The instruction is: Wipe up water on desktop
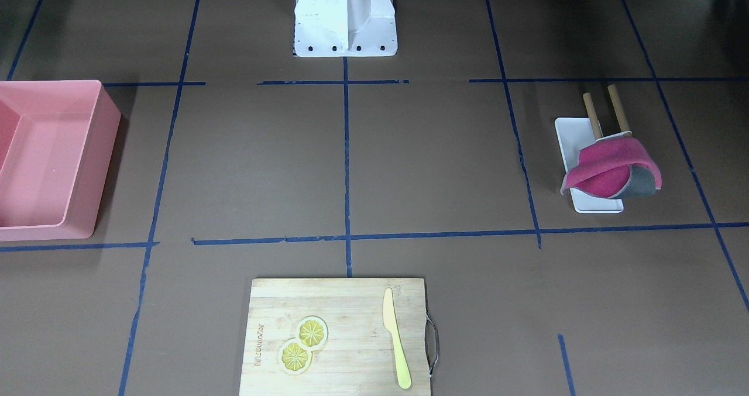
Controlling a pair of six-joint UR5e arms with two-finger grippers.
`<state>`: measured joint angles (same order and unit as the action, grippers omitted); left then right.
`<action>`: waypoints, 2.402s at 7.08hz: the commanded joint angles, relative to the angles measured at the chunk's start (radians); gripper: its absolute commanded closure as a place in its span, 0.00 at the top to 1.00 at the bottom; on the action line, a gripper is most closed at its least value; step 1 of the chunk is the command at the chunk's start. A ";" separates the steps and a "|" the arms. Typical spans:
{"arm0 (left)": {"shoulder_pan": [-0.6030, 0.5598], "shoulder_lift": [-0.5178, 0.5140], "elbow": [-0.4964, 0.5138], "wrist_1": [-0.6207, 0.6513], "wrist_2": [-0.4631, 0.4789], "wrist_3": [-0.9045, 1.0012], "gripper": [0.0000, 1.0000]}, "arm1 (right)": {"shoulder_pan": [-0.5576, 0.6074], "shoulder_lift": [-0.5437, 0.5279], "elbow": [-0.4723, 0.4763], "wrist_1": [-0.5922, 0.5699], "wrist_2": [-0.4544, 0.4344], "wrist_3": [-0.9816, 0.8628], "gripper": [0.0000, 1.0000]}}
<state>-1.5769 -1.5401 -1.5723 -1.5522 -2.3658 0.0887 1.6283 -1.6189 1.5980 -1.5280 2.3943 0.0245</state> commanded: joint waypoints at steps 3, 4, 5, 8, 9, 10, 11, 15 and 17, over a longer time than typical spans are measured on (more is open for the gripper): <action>0.000 -0.002 0.000 0.000 0.002 -0.001 1.00 | 0.001 0.001 0.002 0.005 0.002 0.002 1.00; 0.000 -0.003 -0.002 0.000 0.002 -0.001 1.00 | 0.001 0.004 0.002 0.005 0.000 0.002 1.00; 0.000 -0.005 0.000 0.000 0.002 -0.001 1.00 | 0.001 0.005 0.002 0.005 0.002 0.002 1.00; 0.000 -0.006 0.000 0.000 0.002 -0.004 1.00 | 0.001 0.008 0.002 0.005 0.000 0.002 1.00; 0.000 -0.006 -0.002 0.000 0.002 -0.004 1.00 | 0.001 0.008 0.002 0.005 0.002 0.002 1.00; 0.000 -0.006 -0.002 0.000 -0.001 -0.001 1.00 | 0.005 0.008 0.008 0.005 0.005 0.002 1.00; 0.000 -0.002 -0.032 0.000 -0.004 -0.006 1.00 | 0.004 0.007 0.019 0.003 -0.001 0.008 1.00; 0.093 -0.020 -0.242 -0.002 -0.082 -0.236 1.00 | 0.004 0.001 0.025 0.006 0.002 0.017 1.00; 0.219 -0.020 -0.291 -0.047 -0.084 -0.404 1.00 | 0.002 0.005 0.025 0.005 -0.001 0.015 1.00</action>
<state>-1.4315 -1.5592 -1.8350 -1.5661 -2.4434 -0.2116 1.6318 -1.6167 1.6225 -1.5221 2.3945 0.0403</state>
